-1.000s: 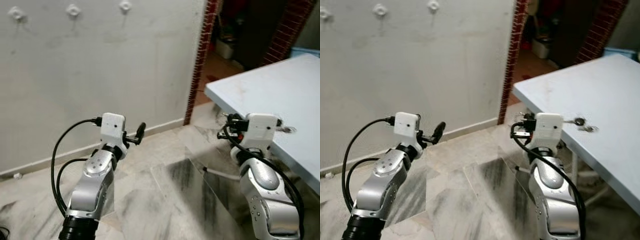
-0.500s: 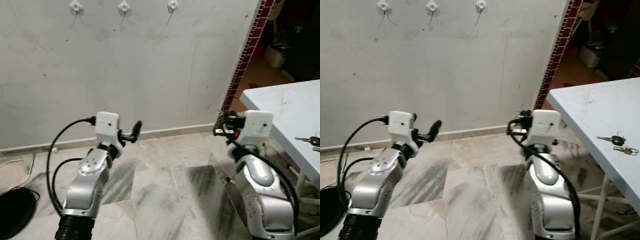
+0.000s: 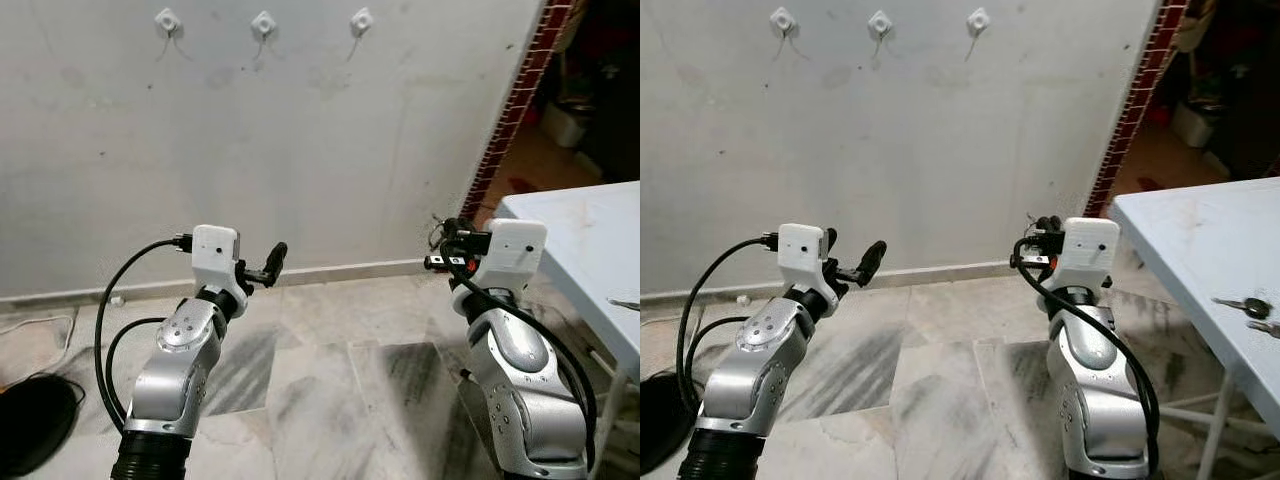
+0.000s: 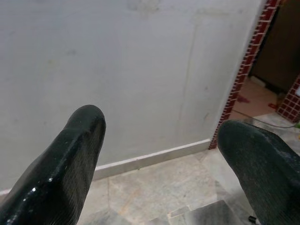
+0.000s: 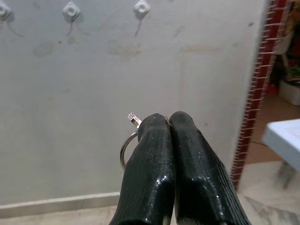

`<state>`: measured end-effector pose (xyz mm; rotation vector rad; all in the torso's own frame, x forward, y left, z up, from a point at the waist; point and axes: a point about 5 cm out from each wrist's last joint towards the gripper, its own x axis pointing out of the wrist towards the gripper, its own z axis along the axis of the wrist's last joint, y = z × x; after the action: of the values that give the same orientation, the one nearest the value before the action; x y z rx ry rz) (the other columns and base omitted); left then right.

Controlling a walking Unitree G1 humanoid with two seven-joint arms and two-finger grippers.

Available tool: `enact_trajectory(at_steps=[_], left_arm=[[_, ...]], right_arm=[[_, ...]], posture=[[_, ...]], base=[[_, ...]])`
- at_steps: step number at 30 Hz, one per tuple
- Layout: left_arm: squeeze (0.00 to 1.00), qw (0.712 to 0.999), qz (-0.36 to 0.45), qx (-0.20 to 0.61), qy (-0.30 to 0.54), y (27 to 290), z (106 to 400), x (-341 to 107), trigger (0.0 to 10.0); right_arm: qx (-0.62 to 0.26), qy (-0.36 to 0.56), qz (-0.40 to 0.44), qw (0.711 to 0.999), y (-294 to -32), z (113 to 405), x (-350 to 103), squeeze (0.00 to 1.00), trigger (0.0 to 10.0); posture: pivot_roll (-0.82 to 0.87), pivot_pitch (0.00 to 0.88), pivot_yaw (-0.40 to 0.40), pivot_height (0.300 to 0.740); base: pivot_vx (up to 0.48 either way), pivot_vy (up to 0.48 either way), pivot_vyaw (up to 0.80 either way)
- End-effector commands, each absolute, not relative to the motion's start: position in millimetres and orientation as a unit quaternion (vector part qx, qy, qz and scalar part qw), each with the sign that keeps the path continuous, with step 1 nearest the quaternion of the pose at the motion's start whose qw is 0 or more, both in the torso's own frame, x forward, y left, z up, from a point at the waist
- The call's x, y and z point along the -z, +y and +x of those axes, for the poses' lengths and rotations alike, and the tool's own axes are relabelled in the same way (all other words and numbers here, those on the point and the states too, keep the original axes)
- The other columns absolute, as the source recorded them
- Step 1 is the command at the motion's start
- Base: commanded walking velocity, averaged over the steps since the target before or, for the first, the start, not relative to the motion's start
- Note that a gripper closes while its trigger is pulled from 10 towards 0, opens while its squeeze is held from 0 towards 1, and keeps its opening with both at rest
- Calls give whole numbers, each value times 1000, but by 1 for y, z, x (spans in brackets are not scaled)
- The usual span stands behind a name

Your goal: Hang keys on a hook

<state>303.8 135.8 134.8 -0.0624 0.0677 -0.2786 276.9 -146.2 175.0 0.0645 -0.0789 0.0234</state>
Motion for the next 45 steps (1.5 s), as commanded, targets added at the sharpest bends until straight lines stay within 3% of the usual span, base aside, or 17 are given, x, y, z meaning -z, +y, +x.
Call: enact_trajectory(at_steps=[1,28,45], left_arm=[[0,988,-32,149,29,133,306,-138,10000],[0,987,-41,151,32,131,305,-137,10000],[0,987,-42,152,34,129,306,-137,10000]], right_arm=[[-12,-47,29,998,-146,278,-178,0,10000],[-18,-43,23,999,-144,278,-174,0,10000],[-19,-44,24,999,-143,280,-174,0,10000]], posture=[[64,0,-13,740],[62,0,-14,740],[61,0,-13,740]], base=[[390,0,0],[399,0,0],[340,337,0]])
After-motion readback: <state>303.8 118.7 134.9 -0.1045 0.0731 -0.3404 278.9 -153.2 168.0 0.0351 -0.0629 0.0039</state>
